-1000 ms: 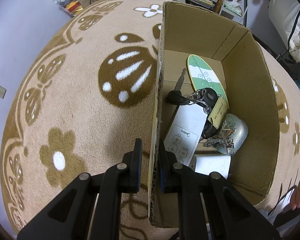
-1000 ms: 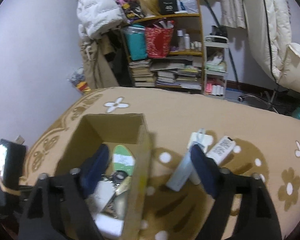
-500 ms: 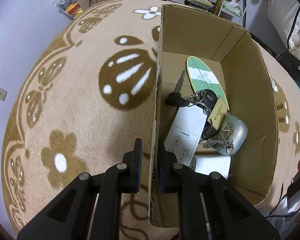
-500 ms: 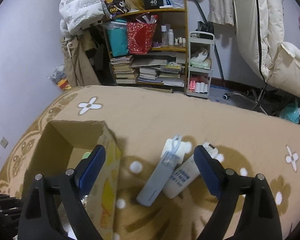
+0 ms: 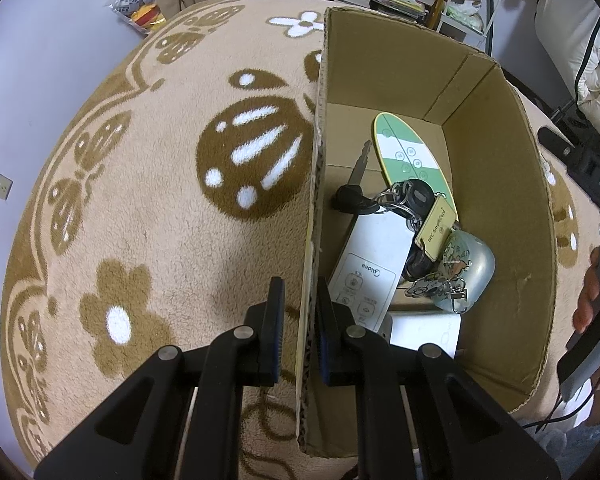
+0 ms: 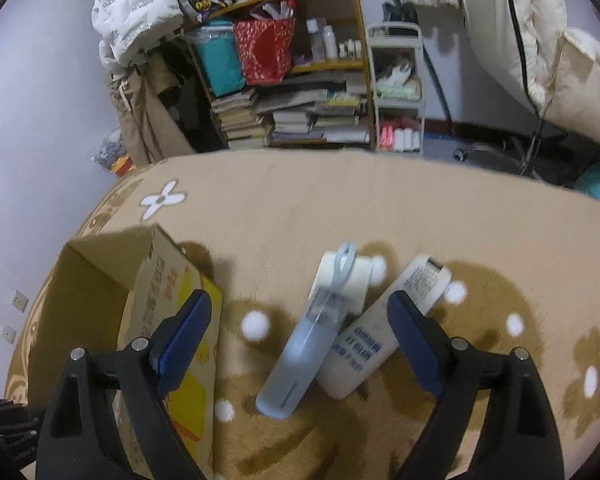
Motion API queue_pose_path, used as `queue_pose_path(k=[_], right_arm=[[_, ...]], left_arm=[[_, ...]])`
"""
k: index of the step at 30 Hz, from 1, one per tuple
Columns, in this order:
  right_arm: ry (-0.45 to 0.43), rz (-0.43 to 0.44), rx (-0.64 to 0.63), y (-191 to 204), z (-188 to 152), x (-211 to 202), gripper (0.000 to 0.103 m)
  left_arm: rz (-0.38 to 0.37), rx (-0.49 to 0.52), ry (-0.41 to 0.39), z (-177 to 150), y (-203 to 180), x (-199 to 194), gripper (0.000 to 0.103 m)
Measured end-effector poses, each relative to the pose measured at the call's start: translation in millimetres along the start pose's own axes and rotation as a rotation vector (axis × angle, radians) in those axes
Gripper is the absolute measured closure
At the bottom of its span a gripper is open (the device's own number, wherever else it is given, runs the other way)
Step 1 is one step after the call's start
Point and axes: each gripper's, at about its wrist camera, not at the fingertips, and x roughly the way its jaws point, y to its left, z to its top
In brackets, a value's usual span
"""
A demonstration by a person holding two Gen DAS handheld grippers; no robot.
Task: Organize rigid objects
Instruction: 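Move the right gripper to the light-blue bottle and grasp it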
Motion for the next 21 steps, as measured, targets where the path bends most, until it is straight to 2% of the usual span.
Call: queue_pose_path(k=[2, 4, 11, 19, 21], right_arm=[[0.047, 0.027, 0.017, -1, -5, 9, 0.034], [0.093, 0.038, 0.041, -3, -9, 19, 0.036], [0.154, 0.023, 0.041, -2, -24, 40, 0.048], [0.160, 0.007, 0.038, 11, -29, 52, 0.048], [0.175, -0.002, 0.047, 14, -32, 57, 0.055]], left_arm=[[0.002, 0.002, 0.000, 0, 0, 0, 0.089], [0.003, 0.002, 0.000, 0, 0, 1, 0.089], [0.000, -0.001, 0.002, 0, 0, 1, 0.089], [-0.003, -0.002, 0.004, 0, 0, 2, 0.089], [-0.005, -0.004, 0.005, 1, 0, 2, 0.089]])
